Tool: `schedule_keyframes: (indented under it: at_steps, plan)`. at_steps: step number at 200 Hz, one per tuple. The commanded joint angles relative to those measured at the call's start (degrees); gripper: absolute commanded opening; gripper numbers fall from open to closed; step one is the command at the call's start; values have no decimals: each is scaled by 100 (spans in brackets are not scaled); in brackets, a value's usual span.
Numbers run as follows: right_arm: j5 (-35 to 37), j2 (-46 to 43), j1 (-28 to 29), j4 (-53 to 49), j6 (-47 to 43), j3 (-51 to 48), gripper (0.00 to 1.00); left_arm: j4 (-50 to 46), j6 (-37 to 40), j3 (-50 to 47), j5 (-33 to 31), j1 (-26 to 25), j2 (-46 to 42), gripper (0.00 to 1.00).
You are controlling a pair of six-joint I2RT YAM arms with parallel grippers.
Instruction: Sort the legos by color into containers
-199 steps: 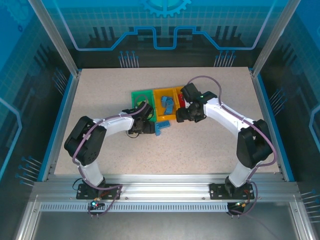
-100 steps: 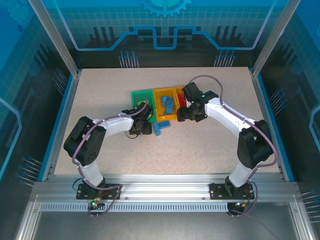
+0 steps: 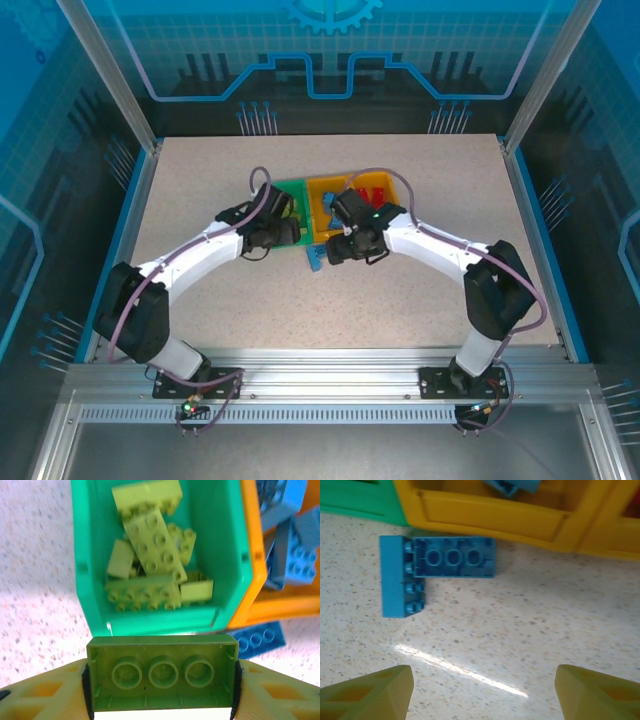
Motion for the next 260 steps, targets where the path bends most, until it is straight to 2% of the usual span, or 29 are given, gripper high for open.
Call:
schedule_keyframes:
  at_steps: [1, 33, 69, 89, 108, 125, 154, 198, 236, 260]
  plan:
    - [35, 373, 299, 216, 233, 171, 76, -97, 288, 545, 172, 359, 406, 59]
    - [106, 763, 525, 238, 428, 433, 76, 31, 449, 1261, 732, 732, 1225, 60]
    - [70, 1071, 649, 272, 541, 684, 76, 59, 700, 1948, 865, 787, 1883, 61]
    - [54, 1292, 704, 142, 544, 886, 75, -85, 694, 2291, 971, 829, 2235, 67]
    - [45, 1499, 723, -14, 545, 1068, 72, -109, 621, 2388, 1080, 840, 2350, 76]
    - [37, 1631, 729, -76, 521, 1200, 68, -65, 479, 2295, 1112, 845, 2264, 85]
    - [-88, 1837, 725, -192, 397, 1455, 57, 8, 257, 1978, 1074, 844, 1943, 99]
    - [-196, 2084, 774, -368, 339, 1630, 42, 127, 18, 1344, 810, 846, 1130, 99]
    - [-175, 2226, 772, -422, 265, 1750, 40, 100, -113, 821, 658, 922, 437, 99]
    - [-207, 2201, 783, -395, 217, 1776, 32, 134, -208, 331, 651, 1131, 135, 99]
